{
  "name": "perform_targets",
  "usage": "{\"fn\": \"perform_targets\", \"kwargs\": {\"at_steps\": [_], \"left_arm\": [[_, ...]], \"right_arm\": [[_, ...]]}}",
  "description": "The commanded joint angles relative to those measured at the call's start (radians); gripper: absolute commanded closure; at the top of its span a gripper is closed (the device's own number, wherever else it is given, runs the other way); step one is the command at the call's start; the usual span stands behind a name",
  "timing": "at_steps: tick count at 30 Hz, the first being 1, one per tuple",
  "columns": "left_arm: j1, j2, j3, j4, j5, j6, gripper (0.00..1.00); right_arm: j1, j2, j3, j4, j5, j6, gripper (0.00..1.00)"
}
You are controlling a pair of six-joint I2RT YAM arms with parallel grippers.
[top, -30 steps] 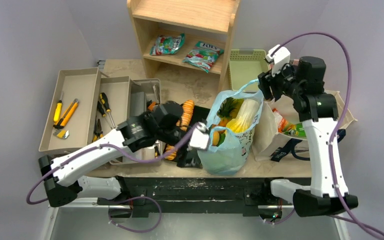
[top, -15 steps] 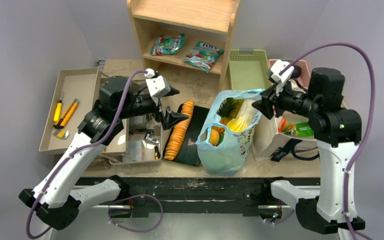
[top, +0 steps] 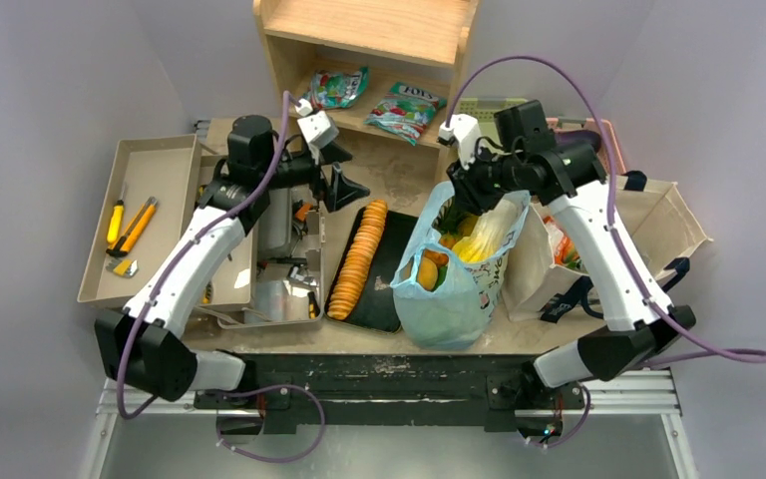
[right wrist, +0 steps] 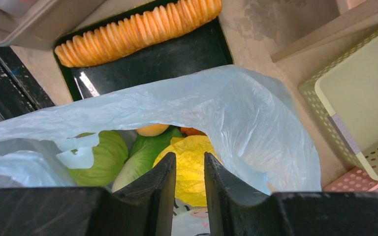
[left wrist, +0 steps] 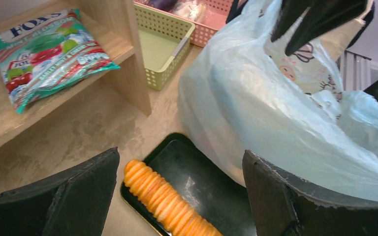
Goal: Untie the knot of the grocery bags and take out the mixed food
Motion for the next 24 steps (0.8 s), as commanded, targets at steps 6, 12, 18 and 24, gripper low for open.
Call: {"fn": "perform_targets", "kwargs": {"at_steps": [6,12,18,24], "left_arm": [[0.123,0.149,0.157,0.051,0.176,0.035,0.1],[0.144,0.18,0.147,0.063,0.237,0.073,0.1],[0.135,0.153,0.14,0.043,0.203,0.026,0.11],[0.072,0.077,0.139,-0.107,0.122,0.124,0.11]], "right_arm": [[0.025,0.04,0.013,0.005,0.149,0.041,0.94],[0.023,-0.03,-0.15,0.052,0.237,0.086,0.94],[0.013,-0.161,-0.255,0.086,0.206,0.027,0.87],[0.017,-0.317,-0.408,0.108,0.165,-0.027,0.89]]}}
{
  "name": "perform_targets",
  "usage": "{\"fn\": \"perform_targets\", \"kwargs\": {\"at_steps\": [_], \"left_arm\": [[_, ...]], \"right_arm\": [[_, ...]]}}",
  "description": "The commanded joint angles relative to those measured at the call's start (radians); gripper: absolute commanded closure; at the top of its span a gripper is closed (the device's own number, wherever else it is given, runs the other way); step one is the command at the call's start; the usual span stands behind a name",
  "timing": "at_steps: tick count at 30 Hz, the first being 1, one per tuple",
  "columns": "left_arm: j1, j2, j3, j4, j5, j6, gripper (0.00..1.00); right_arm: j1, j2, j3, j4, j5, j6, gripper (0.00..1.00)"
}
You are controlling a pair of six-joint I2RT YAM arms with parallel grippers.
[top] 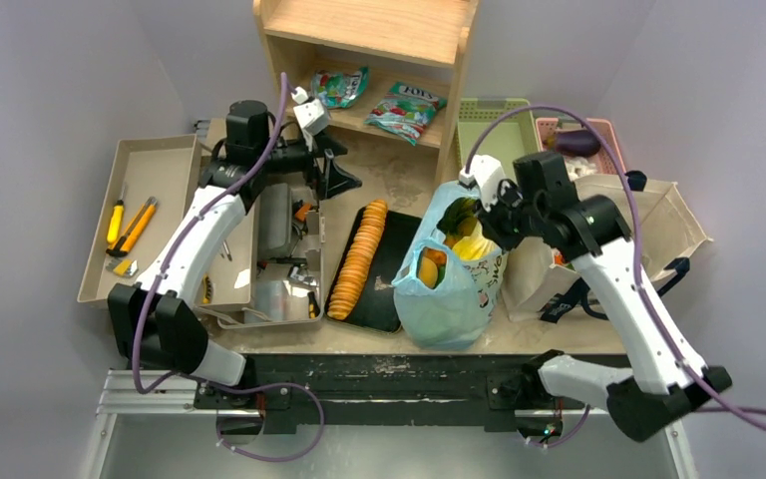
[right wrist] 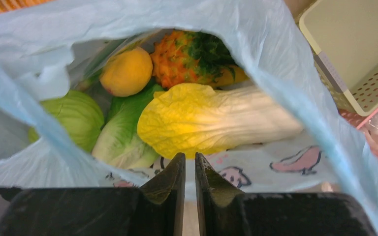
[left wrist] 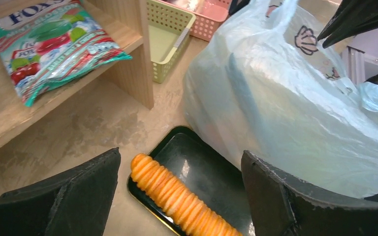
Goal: Untie the knot of the grocery bags and take out the mixed food
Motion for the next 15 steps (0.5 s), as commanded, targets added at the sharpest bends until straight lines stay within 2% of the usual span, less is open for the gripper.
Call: {"fn": "perform_targets", "kwargs": {"at_steps": [1,4,7,11,15], "left_arm": [[-0.059,-0.096,0.023,-0.098,-0.039,0.106,0.11],[-0.093,-0.111,0.026,-0.14,-0.077,0.134,0.11],[-0.113,-0.11,0.037,-0.145,-0.109,0.109,0.11],[-0.156,-0.115,0.042,-0.145,-0.117,0.118,0.1],[-0.25,-0.082,0.092,-0.15,-0.126,0.161,0.06]], "right_arm": [[0.001,-0.117,-0.128,0.061,-0.041,-0.033,0.91],[-0.001,-0.176,-0.271,0.222,0.06,0.057,0.96],[0.001,-0.171,-0.32,0.349,0.147,0.2,0.96],[-0.003,-0.164,-0.307,0.404,0.149,0.354,0.92],[-0.04,-0.173,-0.3,0.376,0.246,0.441,0.83]]}}
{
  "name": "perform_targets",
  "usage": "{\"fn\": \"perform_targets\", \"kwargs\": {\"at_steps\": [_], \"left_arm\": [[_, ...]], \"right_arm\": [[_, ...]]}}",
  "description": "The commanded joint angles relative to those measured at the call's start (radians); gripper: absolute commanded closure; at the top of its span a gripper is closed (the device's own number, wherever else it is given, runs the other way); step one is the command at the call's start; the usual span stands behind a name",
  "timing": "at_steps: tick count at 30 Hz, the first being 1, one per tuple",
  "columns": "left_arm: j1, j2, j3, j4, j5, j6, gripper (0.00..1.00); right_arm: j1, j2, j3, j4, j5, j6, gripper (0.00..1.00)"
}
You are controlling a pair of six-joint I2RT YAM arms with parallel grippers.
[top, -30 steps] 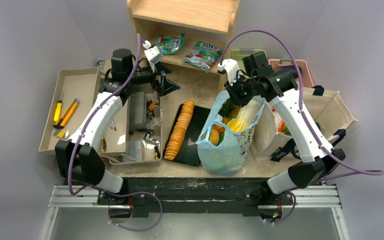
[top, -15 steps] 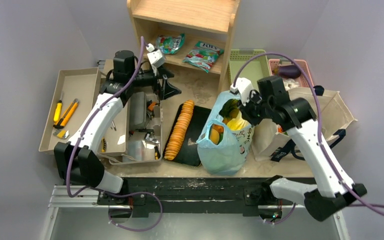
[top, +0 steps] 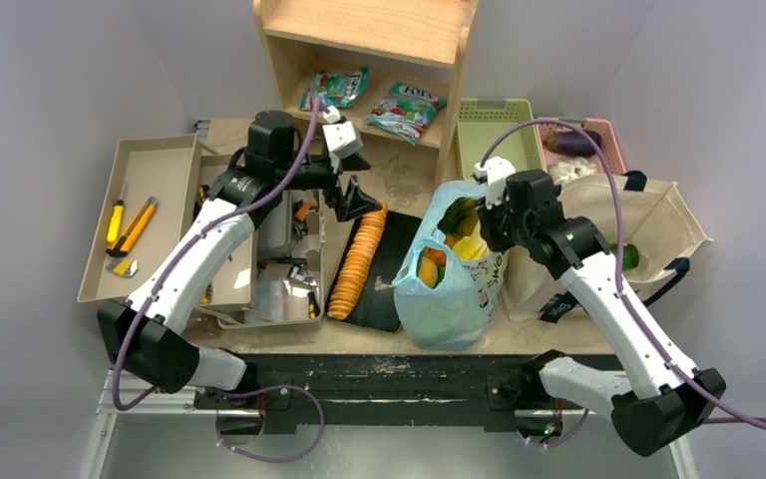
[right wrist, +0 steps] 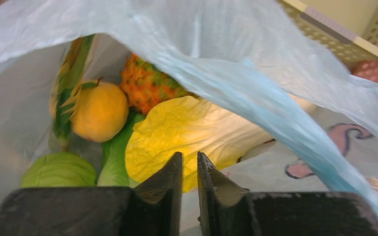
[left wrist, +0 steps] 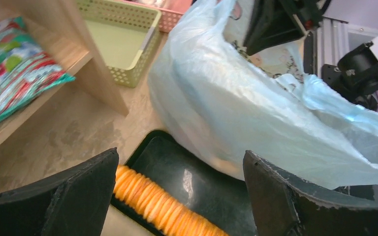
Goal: Untie the knot of the grocery bags and take out the mixed food
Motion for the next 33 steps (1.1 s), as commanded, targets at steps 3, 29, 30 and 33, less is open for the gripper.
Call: {"fn": "perform_targets", "kwargs": {"at_steps": [3,29,30,33], "left_arm": [[-0.161,0.072,0.161,0.004,-0.02,0.073,0.05],[-0.533,0.169,0.149,-0.346,0.016,0.623,0.93],[-0.536,0.169,0.148,-0.345,0.014,0.623,0.96],[-0.541,0.163,0.138,-0.344,0.006,0.619,1.0]], "right_arm": [[-0.107,-0.031,0.01,0.052,0.11,0.189,0.68],[-0.162,0.106,-0.004,0.13,0.352,0.506,0.38],[-0.161,0.115,-0.003,0.144,0.357,0.519,0.38],[-0.155,0.136,0.012,0.178,0.344,0.533,0.45]]}}
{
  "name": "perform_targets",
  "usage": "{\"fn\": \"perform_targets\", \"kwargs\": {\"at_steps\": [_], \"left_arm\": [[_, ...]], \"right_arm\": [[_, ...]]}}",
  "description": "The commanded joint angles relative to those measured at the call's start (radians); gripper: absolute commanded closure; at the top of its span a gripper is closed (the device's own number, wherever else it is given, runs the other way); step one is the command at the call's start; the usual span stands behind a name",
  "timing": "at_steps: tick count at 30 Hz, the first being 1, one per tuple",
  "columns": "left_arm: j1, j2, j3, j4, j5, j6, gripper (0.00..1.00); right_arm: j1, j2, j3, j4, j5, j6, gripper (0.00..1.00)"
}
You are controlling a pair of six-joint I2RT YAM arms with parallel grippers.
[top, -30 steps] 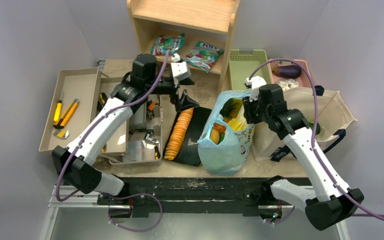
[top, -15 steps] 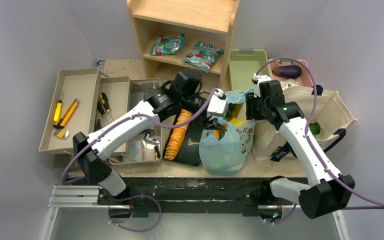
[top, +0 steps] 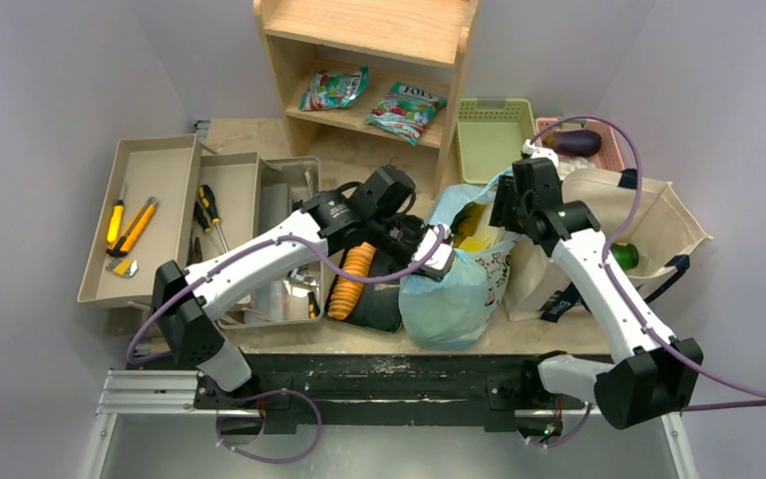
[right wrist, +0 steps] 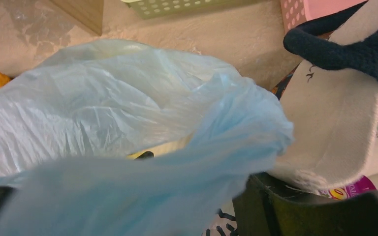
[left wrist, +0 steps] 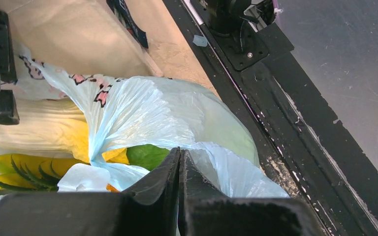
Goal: Untie the knot of the grocery bags and take out the mixed food
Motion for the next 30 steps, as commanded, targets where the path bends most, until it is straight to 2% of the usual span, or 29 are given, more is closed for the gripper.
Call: {"fn": "perform_targets", "kwargs": {"at_steps": [1,7,14,26,27,30], "left_arm": [[-0.014,-0.056,-0.015,0.004,0.014,0.036,1.0],[-0.016,-0.066,-0.037,0.03,0.004,0.013,1.0],[-0.016,-0.076,-0.063,0.047,-0.001,0.017,1.0],[-0.005,-0.099,-0.109,0.067,-0.006,0.021,1.0],[-0.005,-0.101,-0.112,0.07,-0.007,0.02,1.0],[-0.002,-0.102,-0.121,0.078,-0.011,0.016,1.0]], "right_arm": [[0.016,0.034,0.028,0.102,0.075,0.074,0.46],[0.033,0.078,0.019,0.144,0.099,0.07,0.47],[0.026,0.137,-0.024,0.157,0.162,0.085,0.32],[0.017,0.271,-0.074,0.175,0.019,0.173,0.23],[0.017,0.282,-0.073,0.185,0.004,0.175,0.25],[0.017,0.302,-0.041,0.187,-0.028,0.168,0.56]]}}
